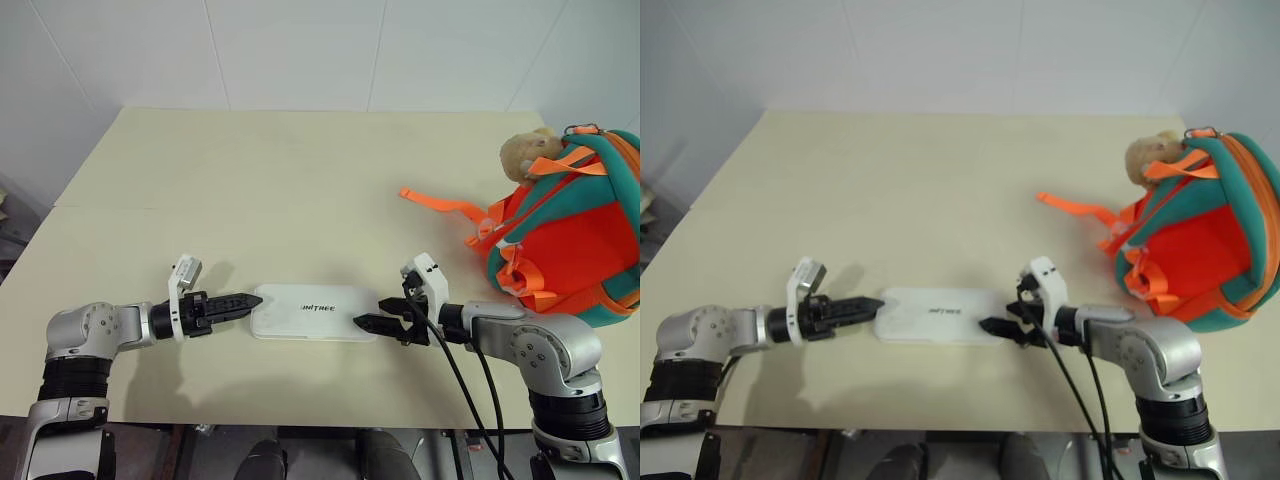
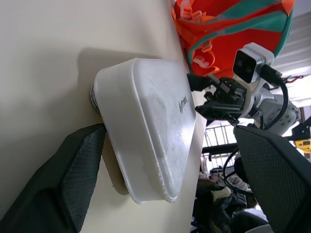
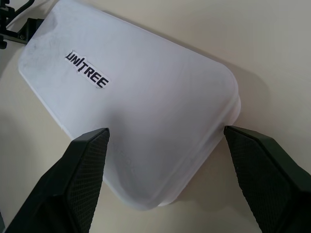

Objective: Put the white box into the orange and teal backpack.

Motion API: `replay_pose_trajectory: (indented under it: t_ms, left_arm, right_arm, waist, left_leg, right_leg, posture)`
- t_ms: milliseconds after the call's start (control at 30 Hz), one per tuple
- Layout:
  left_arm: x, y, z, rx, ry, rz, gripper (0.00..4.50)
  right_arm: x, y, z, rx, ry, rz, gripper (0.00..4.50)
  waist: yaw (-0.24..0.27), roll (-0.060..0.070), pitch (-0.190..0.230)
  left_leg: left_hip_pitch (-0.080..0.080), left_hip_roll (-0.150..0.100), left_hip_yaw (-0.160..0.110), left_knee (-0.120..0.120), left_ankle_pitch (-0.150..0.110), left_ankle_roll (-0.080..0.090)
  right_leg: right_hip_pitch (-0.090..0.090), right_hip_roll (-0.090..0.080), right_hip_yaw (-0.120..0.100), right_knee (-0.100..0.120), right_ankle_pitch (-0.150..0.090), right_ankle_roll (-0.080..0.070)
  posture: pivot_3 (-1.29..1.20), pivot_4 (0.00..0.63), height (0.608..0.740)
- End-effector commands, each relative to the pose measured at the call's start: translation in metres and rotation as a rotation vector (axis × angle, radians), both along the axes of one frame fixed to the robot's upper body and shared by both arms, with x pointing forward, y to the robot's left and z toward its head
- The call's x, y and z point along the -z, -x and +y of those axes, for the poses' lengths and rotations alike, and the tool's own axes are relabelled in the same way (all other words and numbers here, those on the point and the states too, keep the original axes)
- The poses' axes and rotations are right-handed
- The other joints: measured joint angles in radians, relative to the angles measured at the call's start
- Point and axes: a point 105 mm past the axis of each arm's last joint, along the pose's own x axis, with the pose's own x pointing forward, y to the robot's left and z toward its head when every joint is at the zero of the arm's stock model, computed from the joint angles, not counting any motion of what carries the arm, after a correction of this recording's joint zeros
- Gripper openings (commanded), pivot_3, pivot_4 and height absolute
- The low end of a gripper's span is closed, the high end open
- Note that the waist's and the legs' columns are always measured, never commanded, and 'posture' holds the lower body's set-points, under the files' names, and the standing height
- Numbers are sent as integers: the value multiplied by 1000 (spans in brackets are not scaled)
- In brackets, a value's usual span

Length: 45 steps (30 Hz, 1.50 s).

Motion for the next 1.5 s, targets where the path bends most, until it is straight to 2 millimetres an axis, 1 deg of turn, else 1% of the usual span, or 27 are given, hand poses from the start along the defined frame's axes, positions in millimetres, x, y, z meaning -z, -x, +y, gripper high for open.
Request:
replay_pose_trajectory:
  t_ms: [33, 233, 433, 700, 867, 933, 1033, 1267, 1333, 1433, 1500]
  left_arm:
    - [0, 3, -11, 54, 14, -4, 4474]
    - [-7, 0, -19, 60, 43, -22, 4474]
    - [-3, 3, -25, 80, 29, -13, 4474]
    - [0, -3, -32, 31, -36, -56, 4474]
    - [-9, -4, -33, 14, -55, -90, 4474]
    - [-11, -9, -31, -21, -48, -98, 4474]
    - [-8, -13, -27, -59, -33, -84, 4474]
    - [-9, -6, -17, -34, 22, -56, 4474]
    - [-6, -4, -12, -16, 2, -49, 4474]
    - [-1, -7, -3, 6, -47, -38, 4474]
    - [-1, -9, -1, 23, -66, -41, 4474]
  right_arm:
    - [-9, 1, 6, -34, -19, -41, 4500]
    - [-8, 1, 9, -47, -12, -45, 4500]
    - [-7, 0, 11, -51, -11, -49, 4500]
    - [-6, 1, 12, -54, -9, -53, 4500]
    - [-6, 1, 11, -53, -10, -56, 4500]
    - [-6, 1, 11, -54, -8, -56, 4500]
    - [-6, 0, 11, -56, -7, -57, 4500]
    - [-7, -1, 11, -59, -6, -61, 4500]
    - [-6, 0, 11, -61, -3, -60, 4500]
    - [-6, -1, 11, -66, 1, -60, 4500]
    - [-6, -1, 11, -66, 2, -61, 4500]
  waist:
    - [0, 0, 0]
    - [1, 0, 0]
    - [1, 0, 0]
    - [1, 0, 0]
    - [1, 0, 0]
    - [1, 0, 0]
    - [0, 0, 0]
    - [-2, 0, 0]
    - [-2, 0, 0]
    - [-1, 0, 0]
    - [-1, 0, 0]
  left_leg:
    - [0, 0, 0, 0, 0, 0]
    - [0, 0, 0, 0, 0, 0]
    - [0, 0, 0, 0, 0, 0]
    - [0, -1, 0, 0, 0, 0]
    - [0, -1, 0, 0, 0, 0]
    - [0, -1, 0, 0, 0, 0]
    - [0, -1, 0, 0, 0, 0]
    - [0, -1, 0, 0, 0, 0]
    - [0, -1, 0, 0, 0, 0]
    - [0, -1, 0, -1, 0, 0]
    - [0, -1, 0, -1, 0, 0]
  right_leg:
    - [0, 0, 0, 0, 0, 0]
    - [0, 0, 0, 0, 0, 0]
    - [0, 0, 0, 0, 0, 0]
    - [0, -1, 0, 0, 0, 0]
    - [1, -1, 0, 0, 0, 0]
    - [0, -1, 0, 0, 0, 1]
    - [0, -1, 0, -1, 0, 1]
    - [0, 0, 0, -1, 0, 1]
    - [0, 0, 0, -1, 0, 0]
    - [0, 0, 0, -1, 0, 0]
    - [0, 0, 0, -1, 0, 0]
  posture:
    - [0, 150, 740]
    - [0, 150, 740]
    - [0, 150, 740]
    - [0, 150, 740]
    - [0, 150, 740]
    - [0, 150, 740]
    - [0, 150, 740]
    - [0, 150, 740]
    - [0, 150, 740]
    - [0, 150, 740]
    - [0, 150, 740]
